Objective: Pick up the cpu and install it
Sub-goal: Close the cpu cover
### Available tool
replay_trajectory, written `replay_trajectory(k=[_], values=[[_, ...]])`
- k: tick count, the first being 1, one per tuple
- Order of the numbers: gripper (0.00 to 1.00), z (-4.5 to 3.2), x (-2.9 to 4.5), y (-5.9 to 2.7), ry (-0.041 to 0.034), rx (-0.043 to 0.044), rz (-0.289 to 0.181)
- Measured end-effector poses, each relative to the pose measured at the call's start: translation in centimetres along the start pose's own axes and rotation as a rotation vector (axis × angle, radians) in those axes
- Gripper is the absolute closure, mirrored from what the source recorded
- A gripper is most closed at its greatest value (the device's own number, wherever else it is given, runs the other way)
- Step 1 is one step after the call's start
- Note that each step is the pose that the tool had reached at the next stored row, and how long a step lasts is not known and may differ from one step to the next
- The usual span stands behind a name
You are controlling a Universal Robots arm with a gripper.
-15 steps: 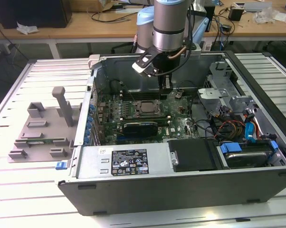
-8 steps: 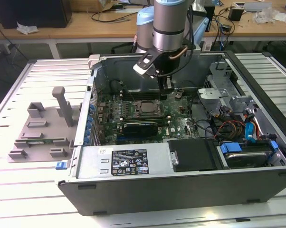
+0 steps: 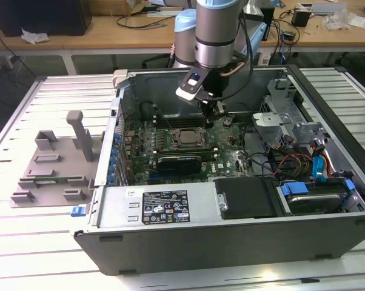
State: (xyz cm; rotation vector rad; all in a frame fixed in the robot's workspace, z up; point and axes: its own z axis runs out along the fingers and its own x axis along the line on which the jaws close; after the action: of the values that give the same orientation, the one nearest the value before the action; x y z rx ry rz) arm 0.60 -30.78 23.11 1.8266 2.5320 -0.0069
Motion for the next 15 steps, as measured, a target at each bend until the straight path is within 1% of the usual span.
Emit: replay_trajectory(k=[2, 4, 8, 10, 11, 13, 15], values=[[0.89, 0.06, 0.00, 0.00, 0.0001, -0.0007, -0.043], [0.89, 0.16, 0.00, 0.00, 0.0003, -0.0019, -0.110], [0.89, 0.29, 0.01, 0.00, 0.0006, -0.0034, -0.201], [0.89, 0.37, 0.01, 0.00, 0.0007, -0.0043, -0.256], [0.89, 0.42, 0.01, 0.00, 0.0007, -0.0050, -0.296], [0.89, 0.47, 0.01, 0.00, 0.0008, -0.0055, -0.334], [0.89, 0.55, 0.01, 0.00, 0.0009, -0.0066, -0.391]])
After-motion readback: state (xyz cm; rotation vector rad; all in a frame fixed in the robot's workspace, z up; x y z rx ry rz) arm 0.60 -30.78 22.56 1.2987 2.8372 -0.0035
